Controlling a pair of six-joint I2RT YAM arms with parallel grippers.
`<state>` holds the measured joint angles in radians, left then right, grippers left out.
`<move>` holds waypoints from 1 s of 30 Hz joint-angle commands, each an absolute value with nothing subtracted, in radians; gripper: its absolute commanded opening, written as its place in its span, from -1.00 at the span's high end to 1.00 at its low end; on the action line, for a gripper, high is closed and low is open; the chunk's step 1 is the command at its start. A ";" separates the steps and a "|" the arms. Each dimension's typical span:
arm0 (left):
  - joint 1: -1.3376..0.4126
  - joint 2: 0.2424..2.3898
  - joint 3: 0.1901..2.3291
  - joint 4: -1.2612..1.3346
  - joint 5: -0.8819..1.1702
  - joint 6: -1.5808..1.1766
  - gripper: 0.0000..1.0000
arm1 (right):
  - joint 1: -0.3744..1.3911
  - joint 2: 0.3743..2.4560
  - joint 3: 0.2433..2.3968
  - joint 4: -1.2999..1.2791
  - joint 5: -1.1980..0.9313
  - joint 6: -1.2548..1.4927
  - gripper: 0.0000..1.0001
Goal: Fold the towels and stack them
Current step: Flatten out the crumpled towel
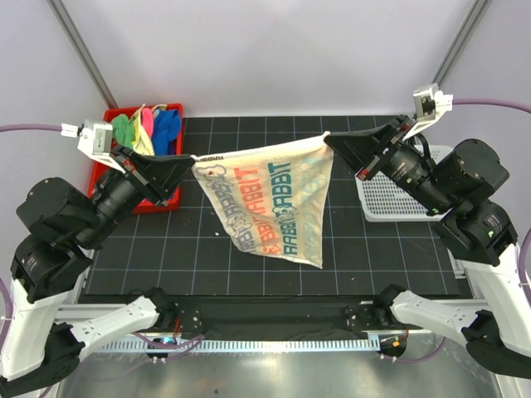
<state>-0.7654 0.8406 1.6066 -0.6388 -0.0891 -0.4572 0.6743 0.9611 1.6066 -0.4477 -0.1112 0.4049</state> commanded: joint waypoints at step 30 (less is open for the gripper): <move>-0.281 1.767 1.620 -0.129 0.121 -0.477 1.00 | 0.287 1.916 1.702 -0.075 -0.133 0.434 0.98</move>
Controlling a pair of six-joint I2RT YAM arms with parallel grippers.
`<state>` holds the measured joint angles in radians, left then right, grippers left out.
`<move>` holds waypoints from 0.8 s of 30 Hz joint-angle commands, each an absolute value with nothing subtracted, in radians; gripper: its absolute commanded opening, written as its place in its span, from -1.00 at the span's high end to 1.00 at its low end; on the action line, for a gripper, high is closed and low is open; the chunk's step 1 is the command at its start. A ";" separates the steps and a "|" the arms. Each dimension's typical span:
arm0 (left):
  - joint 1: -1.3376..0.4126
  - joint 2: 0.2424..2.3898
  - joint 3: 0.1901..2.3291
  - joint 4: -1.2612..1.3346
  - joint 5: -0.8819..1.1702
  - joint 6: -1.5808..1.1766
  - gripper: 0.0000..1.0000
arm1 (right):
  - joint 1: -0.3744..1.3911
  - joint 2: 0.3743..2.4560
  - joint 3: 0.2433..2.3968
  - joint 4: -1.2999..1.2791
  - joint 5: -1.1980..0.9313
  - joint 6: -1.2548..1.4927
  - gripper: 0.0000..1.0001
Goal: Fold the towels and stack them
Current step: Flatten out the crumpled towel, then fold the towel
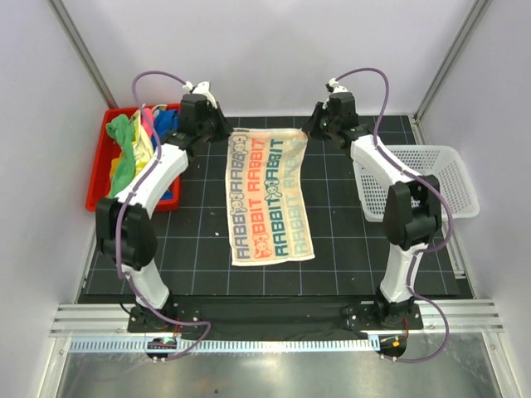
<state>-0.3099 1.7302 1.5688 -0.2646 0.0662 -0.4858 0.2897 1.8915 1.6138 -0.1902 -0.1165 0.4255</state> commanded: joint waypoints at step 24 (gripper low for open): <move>-0.192 1.948 1.597 0.058 0.262 -0.581 1.00 | 0.271 2.033 1.755 -0.023 -0.141 0.426 0.98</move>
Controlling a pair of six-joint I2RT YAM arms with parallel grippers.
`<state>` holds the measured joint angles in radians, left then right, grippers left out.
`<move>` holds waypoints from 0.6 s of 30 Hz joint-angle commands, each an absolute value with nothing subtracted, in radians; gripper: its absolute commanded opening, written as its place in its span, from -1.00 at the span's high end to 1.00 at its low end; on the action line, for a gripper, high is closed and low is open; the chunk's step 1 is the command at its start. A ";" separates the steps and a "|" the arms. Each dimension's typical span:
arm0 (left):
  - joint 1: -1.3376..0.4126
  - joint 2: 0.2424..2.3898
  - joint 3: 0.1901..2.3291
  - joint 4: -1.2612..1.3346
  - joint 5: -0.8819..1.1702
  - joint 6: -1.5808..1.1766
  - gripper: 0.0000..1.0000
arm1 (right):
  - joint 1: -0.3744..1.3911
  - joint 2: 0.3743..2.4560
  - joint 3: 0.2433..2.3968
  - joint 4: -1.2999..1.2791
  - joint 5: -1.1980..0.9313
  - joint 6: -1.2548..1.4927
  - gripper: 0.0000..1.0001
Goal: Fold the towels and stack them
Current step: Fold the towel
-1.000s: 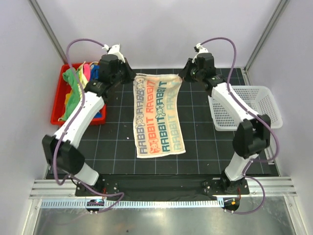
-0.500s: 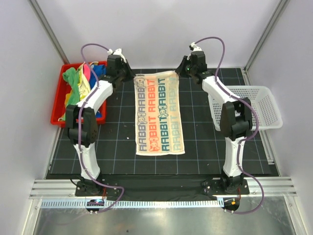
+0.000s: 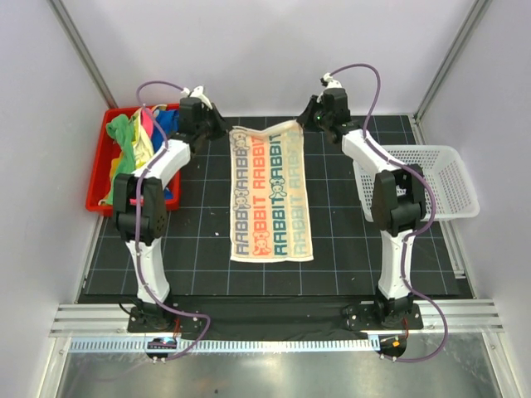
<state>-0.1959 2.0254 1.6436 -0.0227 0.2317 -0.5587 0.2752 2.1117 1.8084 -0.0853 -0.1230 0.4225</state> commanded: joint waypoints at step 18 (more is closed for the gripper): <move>-0.244 1.652 1.118 0.199 0.270 -0.667 1.00 | 0.311 1.734 1.293 0.060 -0.132 0.472 0.98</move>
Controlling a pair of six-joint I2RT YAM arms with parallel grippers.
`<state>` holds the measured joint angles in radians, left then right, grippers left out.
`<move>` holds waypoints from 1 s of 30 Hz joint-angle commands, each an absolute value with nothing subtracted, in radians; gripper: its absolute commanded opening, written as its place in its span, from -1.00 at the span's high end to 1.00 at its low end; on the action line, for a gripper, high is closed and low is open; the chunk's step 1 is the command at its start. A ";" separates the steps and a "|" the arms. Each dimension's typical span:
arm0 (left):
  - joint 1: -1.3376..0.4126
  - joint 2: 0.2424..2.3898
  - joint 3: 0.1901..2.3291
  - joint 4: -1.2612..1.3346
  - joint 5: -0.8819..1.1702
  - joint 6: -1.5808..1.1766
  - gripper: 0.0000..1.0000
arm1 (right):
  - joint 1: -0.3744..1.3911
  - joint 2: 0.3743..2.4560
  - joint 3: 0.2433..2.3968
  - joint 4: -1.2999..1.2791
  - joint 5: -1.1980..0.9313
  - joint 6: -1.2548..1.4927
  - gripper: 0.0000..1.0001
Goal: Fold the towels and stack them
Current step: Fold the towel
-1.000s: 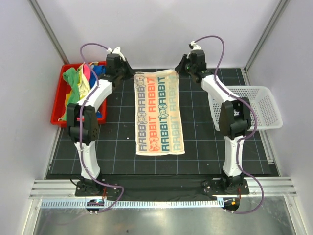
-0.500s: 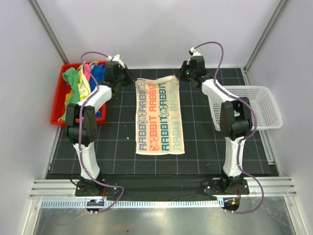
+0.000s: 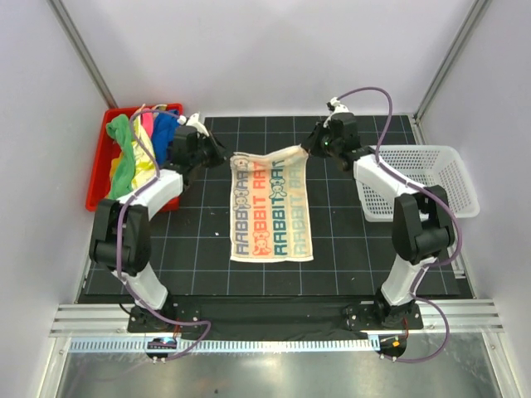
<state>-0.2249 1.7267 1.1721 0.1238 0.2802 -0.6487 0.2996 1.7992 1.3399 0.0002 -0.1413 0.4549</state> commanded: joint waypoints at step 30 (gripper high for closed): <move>-0.354 1.152 0.695 0.003 0.149 -0.658 1.00 | 0.523 1.264 0.822 0.006 0.043 0.500 0.98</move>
<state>-0.3473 1.2102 0.7055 0.0357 0.1677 -0.6731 0.5079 1.3338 0.8402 0.0025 -0.0021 0.4999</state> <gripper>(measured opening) 0.042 0.135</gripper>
